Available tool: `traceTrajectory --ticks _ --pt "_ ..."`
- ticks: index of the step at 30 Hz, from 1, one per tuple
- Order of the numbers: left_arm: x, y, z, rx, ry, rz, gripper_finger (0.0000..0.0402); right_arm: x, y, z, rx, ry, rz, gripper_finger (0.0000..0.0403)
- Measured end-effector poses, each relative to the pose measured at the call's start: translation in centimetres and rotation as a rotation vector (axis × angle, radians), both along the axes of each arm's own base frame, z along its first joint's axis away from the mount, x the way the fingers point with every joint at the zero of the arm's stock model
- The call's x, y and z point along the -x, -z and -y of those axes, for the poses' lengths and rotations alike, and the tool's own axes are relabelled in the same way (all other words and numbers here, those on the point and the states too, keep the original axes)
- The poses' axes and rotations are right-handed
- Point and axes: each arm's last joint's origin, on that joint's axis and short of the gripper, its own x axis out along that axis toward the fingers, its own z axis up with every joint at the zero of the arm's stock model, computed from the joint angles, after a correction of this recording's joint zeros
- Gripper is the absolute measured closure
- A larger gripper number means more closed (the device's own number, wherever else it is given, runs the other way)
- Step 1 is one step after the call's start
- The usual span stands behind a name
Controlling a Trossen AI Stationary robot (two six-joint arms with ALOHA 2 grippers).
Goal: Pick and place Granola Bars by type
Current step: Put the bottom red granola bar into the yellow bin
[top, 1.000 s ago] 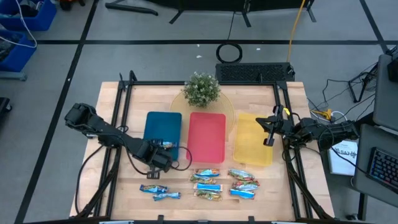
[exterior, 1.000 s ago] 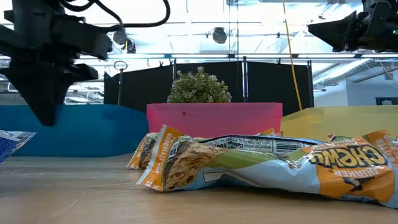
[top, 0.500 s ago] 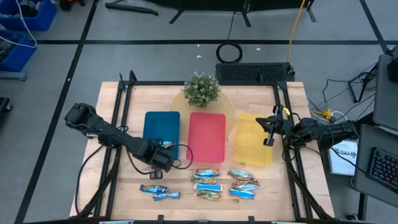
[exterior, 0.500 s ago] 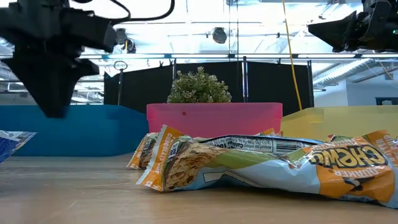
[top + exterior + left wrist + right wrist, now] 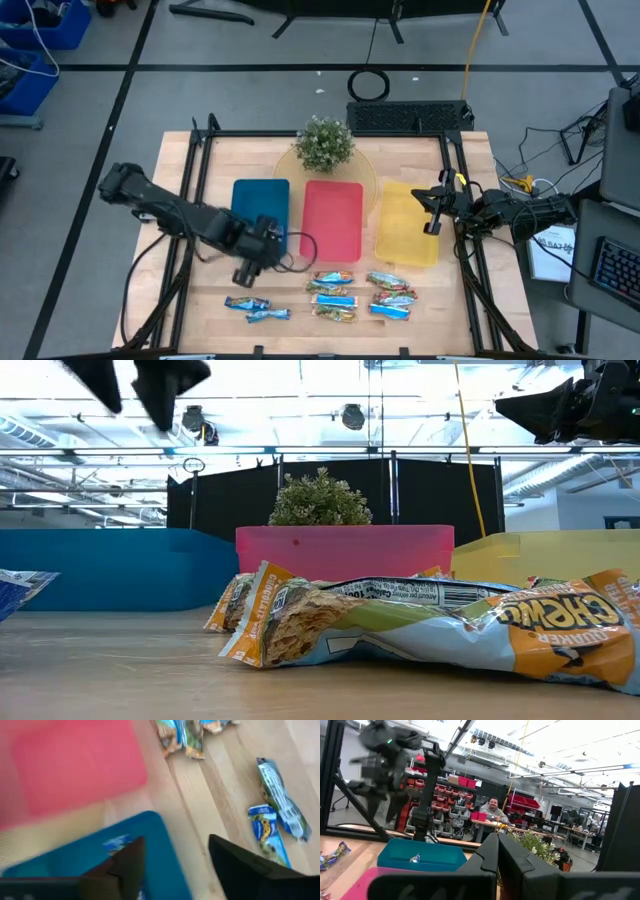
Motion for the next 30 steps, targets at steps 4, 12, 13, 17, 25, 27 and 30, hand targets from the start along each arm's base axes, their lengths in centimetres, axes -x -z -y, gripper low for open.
traceTrajectory --ticks 4,12,13,17,25,27,30 --pt "1.9 -2.3 -2.7 0.011 0.011 0.142 0.0294 0.0 0.1 0.0 0.002 0.000 -0.013 0.0403" --pt "5.5 -2.1 -6.9 0.269 -0.032 0.630 0.0391 0.0 0.1 0.0 0.008 -0.001 -0.017 0.0403" --pt "5.6 -1.3 -6.8 0.271 0.002 0.696 0.0395 0.0 0.1 0.0 0.009 -0.001 -0.017 0.0403" --pt "7.3 3.5 -7.3 0.135 0.051 0.777 0.0395 0.0 0.1 0.0 0.009 -0.001 -0.017 0.0403" --pt "10.9 8.8 -9.1 0.183 -0.098 0.940 0.0399 0.0 0.1 0.0 0.006 -0.001 -0.014 0.0403" --pt "11.5 10.2 -9.2 0.174 -0.153 0.931 0.0398 0.0 0.1 0.0 0.005 0.001 -0.008 0.0403" --pt "11.9 11.6 -9.4 0.135 -0.213 0.951 0.0399 0.0 0.1 0.0 0.004 0.001 -0.008 0.0403"
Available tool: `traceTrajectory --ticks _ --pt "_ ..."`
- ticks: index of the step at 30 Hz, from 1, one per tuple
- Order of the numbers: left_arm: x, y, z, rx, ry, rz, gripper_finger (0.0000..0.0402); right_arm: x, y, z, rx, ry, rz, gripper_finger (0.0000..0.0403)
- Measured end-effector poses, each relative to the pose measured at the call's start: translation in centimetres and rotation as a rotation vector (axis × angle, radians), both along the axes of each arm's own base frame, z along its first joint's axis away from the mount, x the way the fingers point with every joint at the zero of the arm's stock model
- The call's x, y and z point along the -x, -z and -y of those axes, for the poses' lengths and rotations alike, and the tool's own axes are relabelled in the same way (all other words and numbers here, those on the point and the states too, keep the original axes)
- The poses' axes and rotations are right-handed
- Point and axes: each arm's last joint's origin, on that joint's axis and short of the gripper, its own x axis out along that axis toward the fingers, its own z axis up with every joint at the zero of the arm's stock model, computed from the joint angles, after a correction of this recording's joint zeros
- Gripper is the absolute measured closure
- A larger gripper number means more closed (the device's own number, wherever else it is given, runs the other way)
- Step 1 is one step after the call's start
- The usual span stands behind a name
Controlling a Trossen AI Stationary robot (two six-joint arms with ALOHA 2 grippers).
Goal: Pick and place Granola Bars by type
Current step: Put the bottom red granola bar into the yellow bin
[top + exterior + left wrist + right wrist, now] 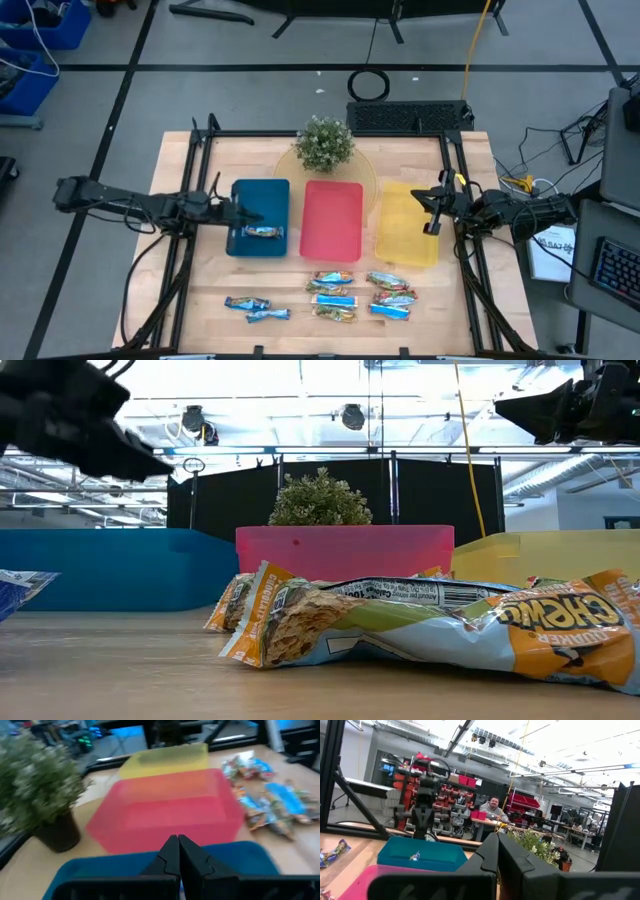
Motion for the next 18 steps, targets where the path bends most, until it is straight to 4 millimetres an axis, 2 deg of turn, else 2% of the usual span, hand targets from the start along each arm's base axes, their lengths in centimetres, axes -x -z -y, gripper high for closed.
traceTrajectory --ticks 8,18 --pt "0.4 1.8 0.1 -0.002 0.032 0.038 0.0399 0.0 0.0 0.0 0.001 0.001 -0.002 0.0403" --pt "0.3 1.5 0.2 0.000 0.070 0.014 0.0399 0.0 0.1 0.0 -0.030 -0.009 -0.002 0.0403"
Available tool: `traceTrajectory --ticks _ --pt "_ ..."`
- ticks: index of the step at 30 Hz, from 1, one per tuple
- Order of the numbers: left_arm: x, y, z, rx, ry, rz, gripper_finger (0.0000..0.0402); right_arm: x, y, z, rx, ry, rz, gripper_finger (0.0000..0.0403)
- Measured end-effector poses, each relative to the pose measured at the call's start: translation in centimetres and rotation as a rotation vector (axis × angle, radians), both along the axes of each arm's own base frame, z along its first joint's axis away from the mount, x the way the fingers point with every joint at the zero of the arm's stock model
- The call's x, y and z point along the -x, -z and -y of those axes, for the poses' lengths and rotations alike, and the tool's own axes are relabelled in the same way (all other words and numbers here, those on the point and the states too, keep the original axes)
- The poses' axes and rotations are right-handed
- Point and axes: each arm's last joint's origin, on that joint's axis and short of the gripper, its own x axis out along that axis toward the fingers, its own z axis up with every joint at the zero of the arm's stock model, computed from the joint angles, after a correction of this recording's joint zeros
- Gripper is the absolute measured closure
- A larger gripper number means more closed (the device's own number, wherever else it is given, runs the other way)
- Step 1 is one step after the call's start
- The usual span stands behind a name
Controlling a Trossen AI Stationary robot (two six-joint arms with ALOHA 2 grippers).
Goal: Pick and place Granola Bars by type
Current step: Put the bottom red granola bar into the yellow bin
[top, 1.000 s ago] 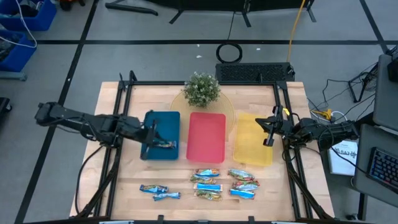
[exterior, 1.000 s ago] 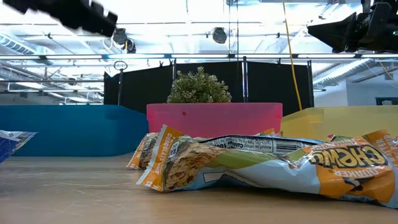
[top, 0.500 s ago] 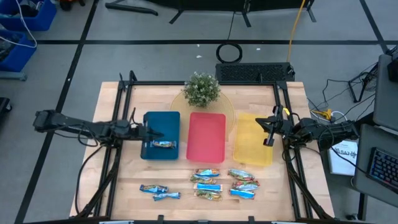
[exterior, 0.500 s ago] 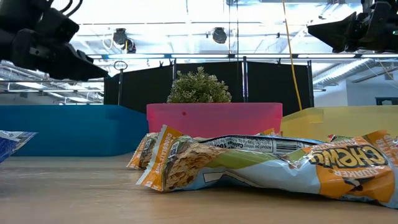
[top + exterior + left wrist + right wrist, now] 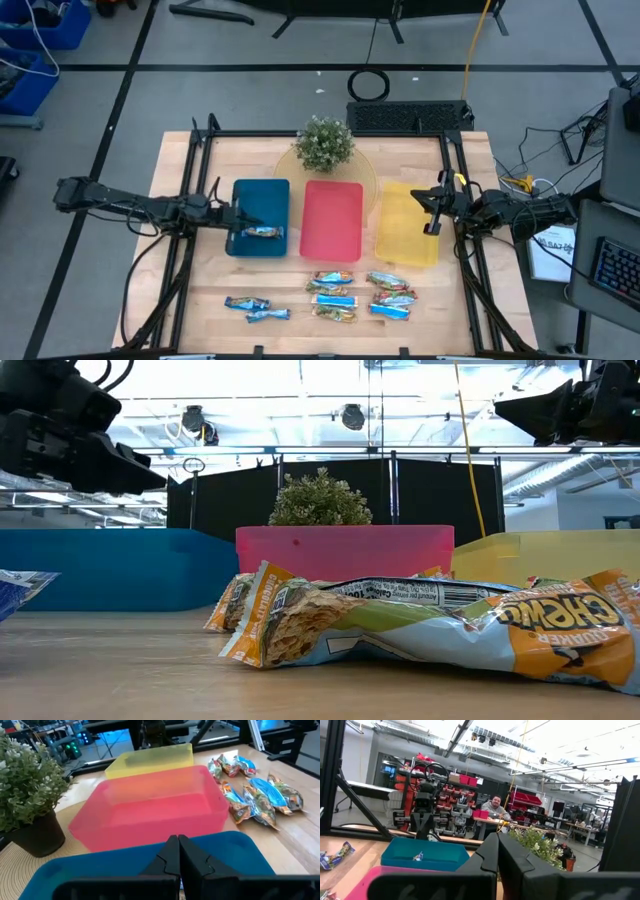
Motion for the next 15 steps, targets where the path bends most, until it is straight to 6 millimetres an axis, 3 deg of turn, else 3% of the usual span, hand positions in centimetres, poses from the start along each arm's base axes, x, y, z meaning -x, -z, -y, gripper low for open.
traceTrajectory --ticks 15 --pt "0.00 0.01 0.00 0.014 -0.004 -0.002 0.0386 -0.06 0.21 -0.01 0.006 0.002 -0.024 0.0403"
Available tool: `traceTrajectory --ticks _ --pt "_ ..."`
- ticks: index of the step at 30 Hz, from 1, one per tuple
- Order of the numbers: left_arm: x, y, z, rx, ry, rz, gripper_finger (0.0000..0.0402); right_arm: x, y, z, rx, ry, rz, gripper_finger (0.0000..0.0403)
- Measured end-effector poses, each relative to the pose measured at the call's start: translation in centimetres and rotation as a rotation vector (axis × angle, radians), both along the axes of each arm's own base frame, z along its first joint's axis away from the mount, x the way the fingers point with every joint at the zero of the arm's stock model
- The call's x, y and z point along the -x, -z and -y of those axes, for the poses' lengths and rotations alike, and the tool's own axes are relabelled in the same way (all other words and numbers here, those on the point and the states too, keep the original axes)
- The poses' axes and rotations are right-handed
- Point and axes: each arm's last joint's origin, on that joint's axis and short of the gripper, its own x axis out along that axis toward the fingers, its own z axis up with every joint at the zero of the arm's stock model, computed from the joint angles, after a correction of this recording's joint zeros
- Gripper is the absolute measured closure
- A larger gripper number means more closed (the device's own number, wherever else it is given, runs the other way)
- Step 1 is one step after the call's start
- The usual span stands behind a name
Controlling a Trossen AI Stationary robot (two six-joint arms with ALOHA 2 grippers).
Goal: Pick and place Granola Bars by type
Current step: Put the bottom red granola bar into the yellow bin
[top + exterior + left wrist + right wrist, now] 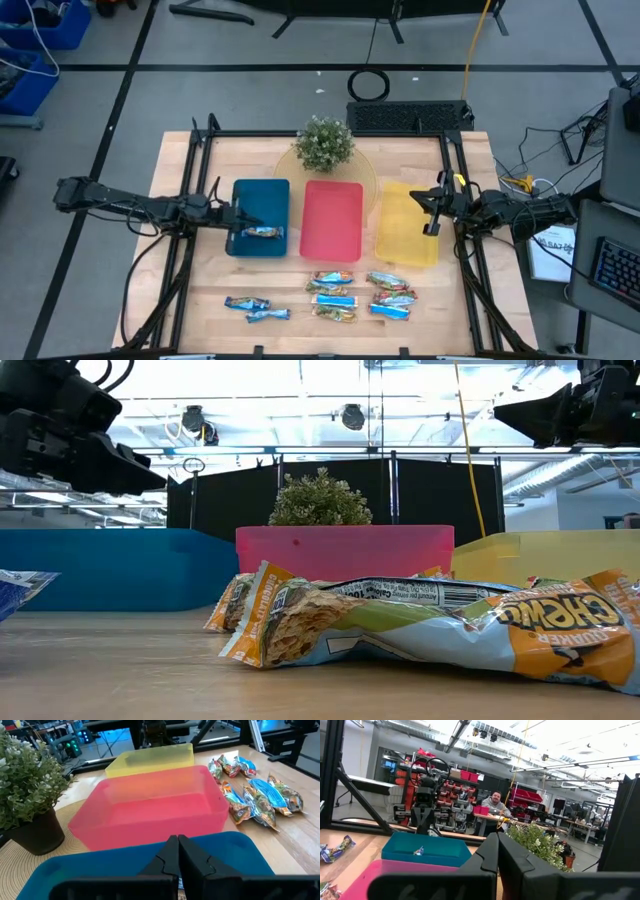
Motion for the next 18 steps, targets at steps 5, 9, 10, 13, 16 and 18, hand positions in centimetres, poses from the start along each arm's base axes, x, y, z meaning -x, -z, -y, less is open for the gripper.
traceTrajectory --ticks 5,9,10,13,16,18 --pt "-0.01 -0.02 0.00 0.006 -0.002 0.000 0.0367 0.00 0.00 0.00 0.000 0.000 0.000 0.0403" --pt "-0.01 -0.02 0.00 0.007 -0.002 0.000 0.0363 0.00 0.00 0.00 0.000 0.000 0.000 0.0403" --pt "-0.01 -0.02 0.00 0.007 -0.002 0.000 0.0363 0.00 0.00 0.00 0.000 0.000 0.000 0.0403" --pt "-0.01 -0.02 0.00 0.007 -0.002 0.000 0.0362 0.00 0.00 0.00 0.000 0.001 0.000 0.0403" --pt "-0.01 -0.02 0.00 0.007 -0.002 0.000 0.0362 0.00 0.00 0.00 0.000 0.001 0.000 0.0403" --pt "0.00 -0.02 0.00 0.006 -0.002 0.000 0.0362 0.00 0.00 0.00 0.000 0.001 0.000 0.0403"
